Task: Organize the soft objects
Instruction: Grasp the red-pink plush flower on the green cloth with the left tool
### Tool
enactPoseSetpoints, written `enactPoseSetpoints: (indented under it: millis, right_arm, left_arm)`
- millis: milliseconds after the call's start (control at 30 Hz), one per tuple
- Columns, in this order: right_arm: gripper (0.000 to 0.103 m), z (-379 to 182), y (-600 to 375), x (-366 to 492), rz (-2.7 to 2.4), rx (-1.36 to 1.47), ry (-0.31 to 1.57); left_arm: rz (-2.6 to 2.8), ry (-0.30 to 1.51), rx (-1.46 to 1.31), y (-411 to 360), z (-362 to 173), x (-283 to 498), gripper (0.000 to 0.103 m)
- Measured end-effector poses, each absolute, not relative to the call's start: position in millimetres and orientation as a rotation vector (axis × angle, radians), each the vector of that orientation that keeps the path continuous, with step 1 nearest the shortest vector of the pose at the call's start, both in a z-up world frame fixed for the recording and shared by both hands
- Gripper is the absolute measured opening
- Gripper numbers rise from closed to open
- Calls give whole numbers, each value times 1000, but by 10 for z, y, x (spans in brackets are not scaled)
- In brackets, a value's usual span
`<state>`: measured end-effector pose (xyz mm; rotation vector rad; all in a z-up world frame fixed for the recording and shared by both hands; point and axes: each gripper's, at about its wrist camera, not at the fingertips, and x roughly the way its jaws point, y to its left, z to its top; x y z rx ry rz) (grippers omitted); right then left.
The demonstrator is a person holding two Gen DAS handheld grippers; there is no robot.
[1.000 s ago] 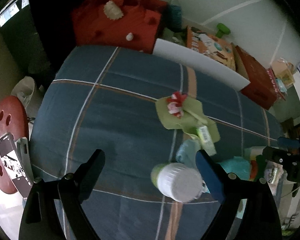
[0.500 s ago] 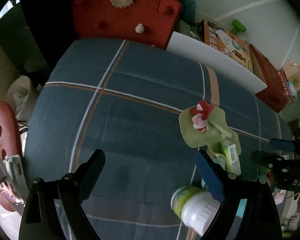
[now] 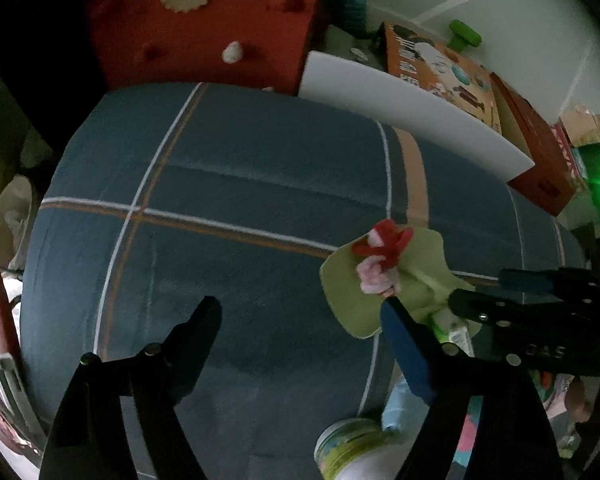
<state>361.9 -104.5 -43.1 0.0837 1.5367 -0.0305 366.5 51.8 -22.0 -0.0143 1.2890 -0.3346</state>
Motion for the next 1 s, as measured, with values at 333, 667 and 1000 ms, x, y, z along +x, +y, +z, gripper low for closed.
enactPoseSetpoints:
  millis: [333, 667, 1000]
  right_arm:
    - [77, -604, -1251, 3618, -39, 110, 1553]
    - [77, -604, -1413, 3566, -50, 105, 1555]
    - [77, -546, -1469, 3473, -48, 93, 1540]
  left_arm:
    - [-375, 1295, 38, 209, -211, 3681, 72]
    - [-401, 1298, 70, 8, -131, 3699, 60]
    - [-408, 1353, 73, -191, -305, 3785, 44]
